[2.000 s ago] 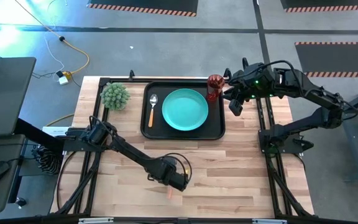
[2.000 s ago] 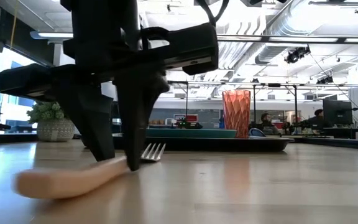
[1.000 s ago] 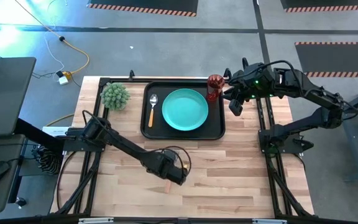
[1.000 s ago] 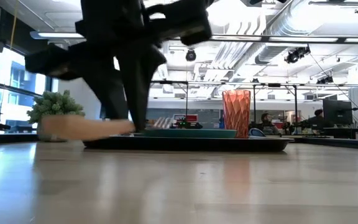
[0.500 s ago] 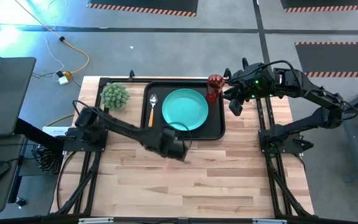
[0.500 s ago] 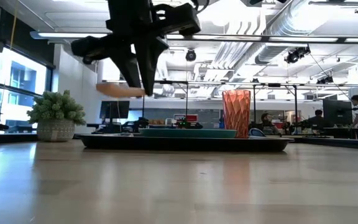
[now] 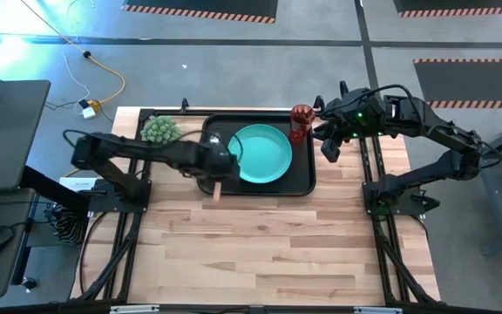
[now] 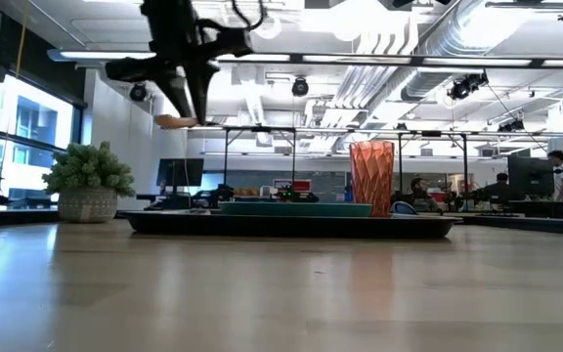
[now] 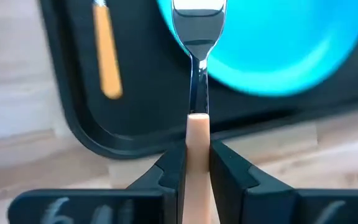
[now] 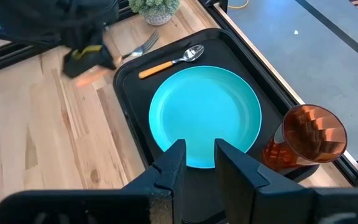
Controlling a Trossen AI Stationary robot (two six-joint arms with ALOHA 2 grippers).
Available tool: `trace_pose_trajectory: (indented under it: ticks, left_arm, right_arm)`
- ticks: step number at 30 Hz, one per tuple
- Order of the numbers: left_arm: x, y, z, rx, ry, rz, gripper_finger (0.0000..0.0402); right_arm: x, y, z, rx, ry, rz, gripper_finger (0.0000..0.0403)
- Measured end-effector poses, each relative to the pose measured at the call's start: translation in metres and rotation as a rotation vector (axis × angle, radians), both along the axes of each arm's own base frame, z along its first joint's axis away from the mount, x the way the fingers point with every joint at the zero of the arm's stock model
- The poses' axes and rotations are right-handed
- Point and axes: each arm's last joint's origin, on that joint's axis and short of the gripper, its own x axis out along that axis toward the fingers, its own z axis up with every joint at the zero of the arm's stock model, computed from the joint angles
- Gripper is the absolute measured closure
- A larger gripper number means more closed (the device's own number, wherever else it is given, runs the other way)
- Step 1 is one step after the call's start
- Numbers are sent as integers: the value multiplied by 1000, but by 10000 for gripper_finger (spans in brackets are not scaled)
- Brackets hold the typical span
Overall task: Pick and place plate/cup/fork/spoon on tray
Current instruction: Put the light brown fork on the black table tray
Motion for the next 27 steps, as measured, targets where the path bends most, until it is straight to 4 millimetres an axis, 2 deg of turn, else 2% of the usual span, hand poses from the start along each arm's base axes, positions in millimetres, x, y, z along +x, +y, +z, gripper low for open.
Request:
trace_pose_trajectory:
  ticks: [6,17,27]
  left_arm:
    - [-17,32,-5,10,30,55,358]
    - [-24,96,-31,-42,-58,89,358]
    - [-36,119,-51,-71,-59,89,358]
  right_arm:
    - [0,0,0,-1,-6,0,328]
    - [0,-1,1,-4,-11,-53,328]
    - [0,-1,1,-8,-10,-63,328]
